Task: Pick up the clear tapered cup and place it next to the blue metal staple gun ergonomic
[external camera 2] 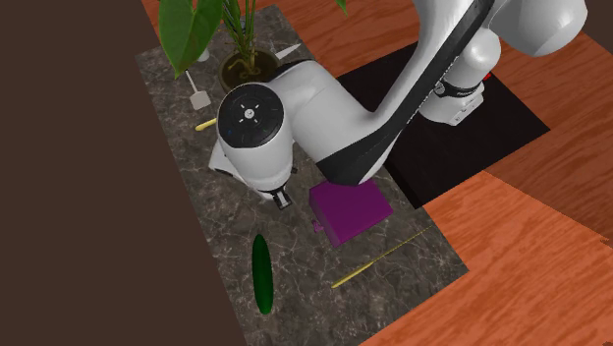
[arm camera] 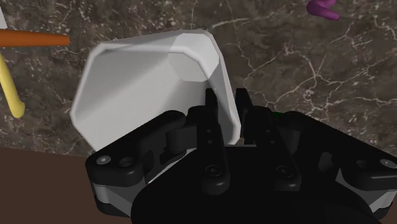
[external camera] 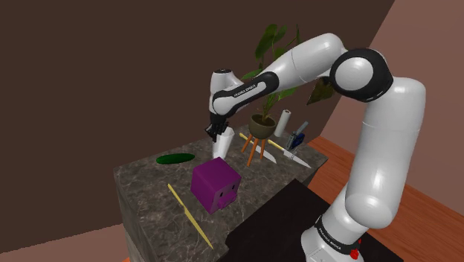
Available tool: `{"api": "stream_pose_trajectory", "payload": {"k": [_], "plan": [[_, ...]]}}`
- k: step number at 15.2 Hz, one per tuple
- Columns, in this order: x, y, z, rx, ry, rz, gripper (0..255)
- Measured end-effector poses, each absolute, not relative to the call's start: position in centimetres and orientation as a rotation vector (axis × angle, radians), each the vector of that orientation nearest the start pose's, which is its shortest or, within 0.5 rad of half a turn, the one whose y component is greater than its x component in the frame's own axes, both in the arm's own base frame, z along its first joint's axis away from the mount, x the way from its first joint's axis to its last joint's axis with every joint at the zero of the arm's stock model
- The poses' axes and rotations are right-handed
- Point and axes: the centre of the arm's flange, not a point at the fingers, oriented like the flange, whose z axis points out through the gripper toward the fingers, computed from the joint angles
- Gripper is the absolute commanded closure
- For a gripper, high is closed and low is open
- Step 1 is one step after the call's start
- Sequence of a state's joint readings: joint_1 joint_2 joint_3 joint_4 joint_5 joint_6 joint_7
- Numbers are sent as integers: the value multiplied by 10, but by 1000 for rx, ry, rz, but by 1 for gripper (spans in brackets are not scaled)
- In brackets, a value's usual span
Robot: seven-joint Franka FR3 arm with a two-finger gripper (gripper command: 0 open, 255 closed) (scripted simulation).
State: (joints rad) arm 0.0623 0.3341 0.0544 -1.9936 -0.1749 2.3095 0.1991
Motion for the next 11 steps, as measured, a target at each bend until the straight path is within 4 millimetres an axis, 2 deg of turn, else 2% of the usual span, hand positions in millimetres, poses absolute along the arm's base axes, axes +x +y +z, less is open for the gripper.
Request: {"api": "stream_pose_trajectory", "payload": {"k": [11], "plan": [[601, 66, 352, -3253, -55, -1, 255]]}}
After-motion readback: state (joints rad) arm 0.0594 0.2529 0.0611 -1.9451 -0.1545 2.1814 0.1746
